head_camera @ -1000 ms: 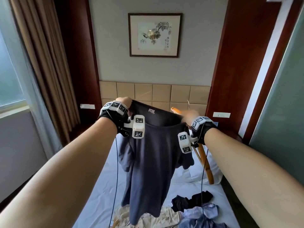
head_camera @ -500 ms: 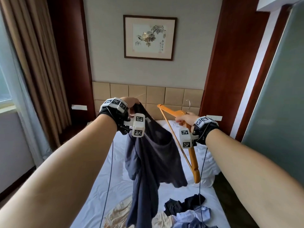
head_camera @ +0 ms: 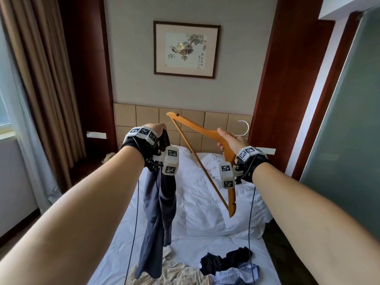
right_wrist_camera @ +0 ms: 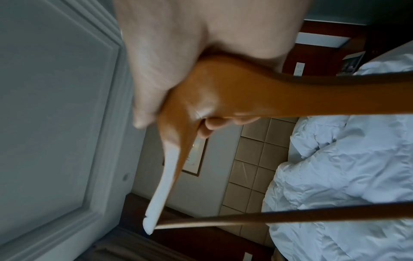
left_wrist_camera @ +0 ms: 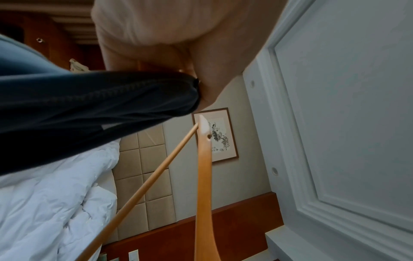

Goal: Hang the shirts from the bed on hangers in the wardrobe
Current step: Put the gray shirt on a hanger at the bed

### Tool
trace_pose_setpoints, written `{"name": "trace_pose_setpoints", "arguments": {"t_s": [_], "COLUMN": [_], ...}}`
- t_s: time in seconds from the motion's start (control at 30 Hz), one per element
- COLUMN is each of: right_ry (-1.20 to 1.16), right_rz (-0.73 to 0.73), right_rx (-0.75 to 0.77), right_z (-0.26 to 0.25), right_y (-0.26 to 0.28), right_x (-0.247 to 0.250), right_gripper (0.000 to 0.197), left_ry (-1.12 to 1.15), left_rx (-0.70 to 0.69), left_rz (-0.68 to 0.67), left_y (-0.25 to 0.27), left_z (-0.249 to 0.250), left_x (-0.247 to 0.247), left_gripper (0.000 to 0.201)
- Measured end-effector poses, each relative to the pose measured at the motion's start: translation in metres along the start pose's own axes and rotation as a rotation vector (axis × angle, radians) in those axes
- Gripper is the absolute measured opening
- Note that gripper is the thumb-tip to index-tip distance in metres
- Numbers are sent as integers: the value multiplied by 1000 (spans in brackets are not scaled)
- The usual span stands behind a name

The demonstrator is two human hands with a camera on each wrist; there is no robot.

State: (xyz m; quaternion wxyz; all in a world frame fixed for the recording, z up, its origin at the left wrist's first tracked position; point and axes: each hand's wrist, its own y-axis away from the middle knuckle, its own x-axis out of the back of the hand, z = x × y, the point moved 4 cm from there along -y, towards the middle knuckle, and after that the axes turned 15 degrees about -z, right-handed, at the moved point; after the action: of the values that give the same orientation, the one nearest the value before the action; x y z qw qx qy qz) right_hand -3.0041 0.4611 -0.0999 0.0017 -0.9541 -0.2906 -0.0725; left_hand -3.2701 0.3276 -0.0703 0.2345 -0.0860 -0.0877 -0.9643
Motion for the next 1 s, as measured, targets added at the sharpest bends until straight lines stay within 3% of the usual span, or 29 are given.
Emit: {"name": "trace_pose_setpoints", "arguments": {"t_s": [0.1, 0.2, 0.33, 0.47, 0.7, 0.87, 1.0], "right_ry": [-96, -107, -87, -88, -39, 18, 125], "right_rz": [-37, 5, 94, 101, 192, 153, 102], "right_rx": [-31, 5, 41, 50, 148, 159, 198], "right_z": [-3, -3, 5, 7, 2, -4, -14], "right_y": [-1, -5, -16, -6, 5, 4, 3], "right_x": [-6, -8, -4, -14, -21, -25, -34], "right_gripper": [73, 67, 73, 61, 53, 57, 63], "left_ry": [59, 39, 118, 101, -365, -639, -733], "left_rx": [-65, -40, -170, -276, -229, -212, -240], "left_rz": [66, 203, 263, 352, 287, 233, 208], "left_y": [-1, -3, 3, 5, 9, 11, 12], "left_z": [2, 1, 5, 7, 16, 23, 27], "left_x": [9, 25, 32, 39, 32, 22, 14], "left_gripper": [16, 18, 23, 25, 17, 16, 16]}}
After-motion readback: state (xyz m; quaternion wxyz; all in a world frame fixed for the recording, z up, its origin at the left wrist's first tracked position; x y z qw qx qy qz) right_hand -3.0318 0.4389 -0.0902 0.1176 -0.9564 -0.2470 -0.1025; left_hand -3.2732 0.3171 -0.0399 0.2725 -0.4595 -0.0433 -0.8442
